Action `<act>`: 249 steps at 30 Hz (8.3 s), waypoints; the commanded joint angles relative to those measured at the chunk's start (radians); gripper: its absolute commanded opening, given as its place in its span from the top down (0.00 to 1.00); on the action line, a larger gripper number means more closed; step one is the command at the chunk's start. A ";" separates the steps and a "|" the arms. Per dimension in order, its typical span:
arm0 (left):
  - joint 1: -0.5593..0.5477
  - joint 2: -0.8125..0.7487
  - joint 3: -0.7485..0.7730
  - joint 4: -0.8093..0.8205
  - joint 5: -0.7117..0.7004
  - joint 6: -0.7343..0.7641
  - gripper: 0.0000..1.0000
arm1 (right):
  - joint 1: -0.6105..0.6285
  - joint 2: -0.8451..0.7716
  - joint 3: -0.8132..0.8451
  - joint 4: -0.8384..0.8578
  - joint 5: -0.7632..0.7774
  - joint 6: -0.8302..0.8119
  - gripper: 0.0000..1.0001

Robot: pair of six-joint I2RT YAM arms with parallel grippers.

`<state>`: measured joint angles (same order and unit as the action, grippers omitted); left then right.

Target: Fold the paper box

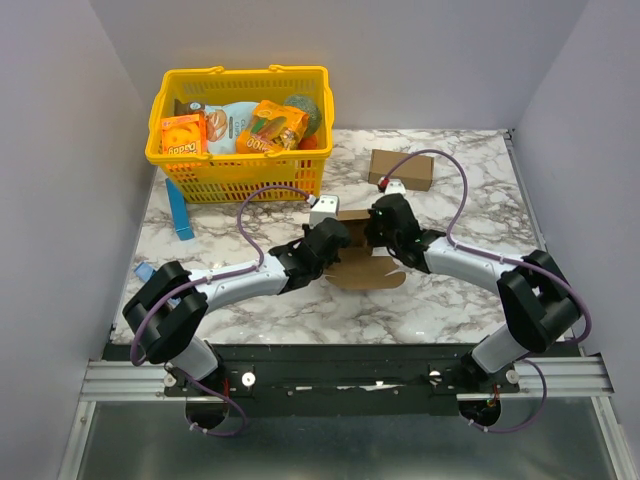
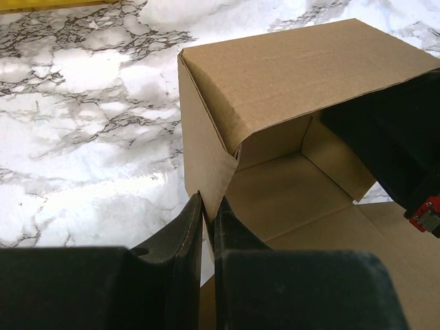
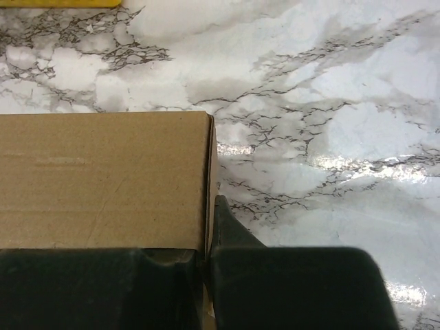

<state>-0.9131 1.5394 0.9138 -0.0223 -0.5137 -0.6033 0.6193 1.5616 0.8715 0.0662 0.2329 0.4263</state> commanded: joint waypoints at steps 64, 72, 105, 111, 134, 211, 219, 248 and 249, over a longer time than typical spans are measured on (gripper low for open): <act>-0.001 -0.107 -0.073 0.018 -0.056 -0.023 0.70 | -0.015 0.086 0.101 -0.154 0.238 -0.007 0.97; 0.008 -0.223 -0.027 0.002 0.033 0.043 0.01 | -0.015 0.097 0.161 -0.314 0.114 -0.149 0.95; 0.221 -0.404 -0.546 0.548 0.690 -0.036 0.11 | -0.015 -0.123 -0.054 -0.134 -0.083 -0.106 0.99; 0.221 -0.331 -0.532 0.656 0.731 -0.038 0.19 | -0.010 -0.144 -0.097 -0.075 -0.087 -0.097 0.98; 0.045 -0.210 -0.297 0.294 0.298 -0.059 0.40 | 0.106 -0.175 -0.123 -0.025 0.166 -0.046 0.99; -0.067 0.041 -0.165 0.041 -0.378 -0.078 0.78 | 0.212 -0.238 -0.121 -0.063 0.304 -0.029 0.98; -0.067 0.018 -0.246 0.024 -0.401 -0.167 0.84 | 0.212 -0.230 -0.118 -0.095 0.350 -0.027 0.97; -0.069 -0.202 -0.424 0.281 -0.230 -0.124 0.44 | 0.275 -0.161 -0.114 -0.089 0.283 -0.029 0.99; -0.069 -0.217 -0.426 0.286 -0.230 -0.124 0.39 | 0.275 -0.160 -0.112 -0.091 0.281 -0.027 0.99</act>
<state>-1.0023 1.3483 0.4885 0.3450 -0.6312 -0.7078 0.8848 1.3972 0.7471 -0.0132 0.4599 0.3923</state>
